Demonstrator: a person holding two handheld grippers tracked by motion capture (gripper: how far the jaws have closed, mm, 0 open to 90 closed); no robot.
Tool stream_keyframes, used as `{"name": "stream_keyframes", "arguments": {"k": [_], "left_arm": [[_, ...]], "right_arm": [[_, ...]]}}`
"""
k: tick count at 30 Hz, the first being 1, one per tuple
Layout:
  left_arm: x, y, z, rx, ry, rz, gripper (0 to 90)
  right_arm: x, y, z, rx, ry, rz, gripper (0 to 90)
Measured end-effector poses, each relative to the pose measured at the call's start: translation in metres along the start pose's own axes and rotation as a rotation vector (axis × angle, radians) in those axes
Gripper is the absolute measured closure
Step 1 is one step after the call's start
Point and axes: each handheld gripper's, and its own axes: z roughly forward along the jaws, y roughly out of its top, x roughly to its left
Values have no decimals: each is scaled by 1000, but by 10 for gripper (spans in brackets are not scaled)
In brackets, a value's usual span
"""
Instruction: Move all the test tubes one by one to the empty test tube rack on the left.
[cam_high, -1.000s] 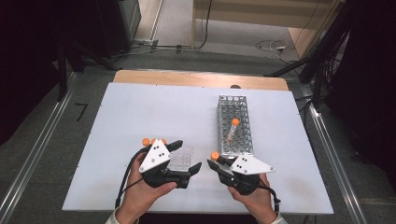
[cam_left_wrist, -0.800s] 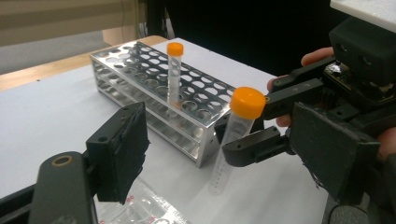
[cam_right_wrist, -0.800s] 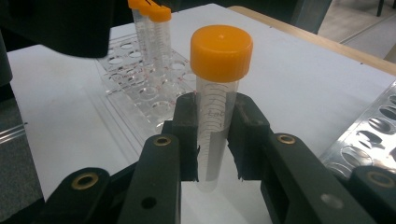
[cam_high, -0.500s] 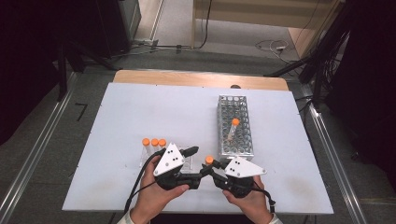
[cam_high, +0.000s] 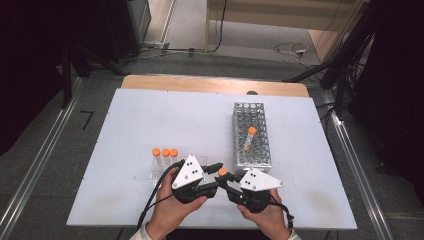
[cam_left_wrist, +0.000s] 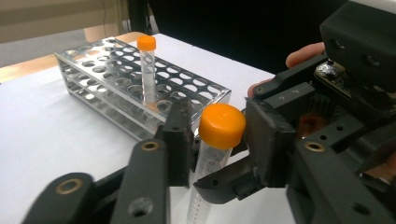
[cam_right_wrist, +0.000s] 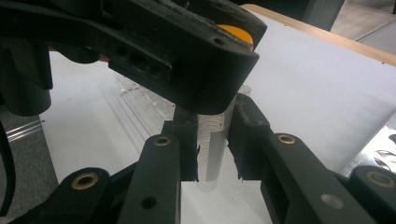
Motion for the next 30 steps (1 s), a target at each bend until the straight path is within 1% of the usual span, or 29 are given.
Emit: {"name": "stream_keyframes", "arguments": {"k": [6, 10, 13, 14, 15, 17, 19, 23, 25, 26, 27, 30], "left_arm": [[-1, -1, 1, 6, 11, 15, 696], [-1, -1, 1, -1, 26, 28, 706], [-2, 0, 1, -6, 26, 28, 707], [-2, 0, 1, -7, 25, 29, 708], [-2, 1, 0, -9, 25, 28, 708], [-2, 1, -1, -16, 26, 29, 708], [-1, 2, -2, -22, 29, 28, 709], [1, 5, -5, -33, 36, 21, 709], [2, 6, -6, -37, 40, 15, 709], [3, 6, -6, -36, 45, 13, 709], [3, 7, -7, -37, 49, 10, 709], [5, 9, -9, -45, 52, 5, 709]], "right_arm": [[0, 0, 0, 2, -1, 1, 715], [0, 0, 0, -2, -4, -1, 715], [0, 0, -1, -3, -3, 2, 705], [0, 0, -1, -6, -2, 4, 681], [0, 0, -1, -10, 2, 9, 630], [-2, 1, -1, -25, 9, 28, 458], [-3, 1, -2, -46, 1, 38, 352], [-6, 1, -5, -64, -12, 53, 193], [-8, 1, -6, -66, -18, 60, 147], [-8, 0, -6, -67, -31, 62, 134], [-9, 0, -7, -70, -42, 63, 123], [-11, -1, -9, -74, -56, 69, 119]]}}
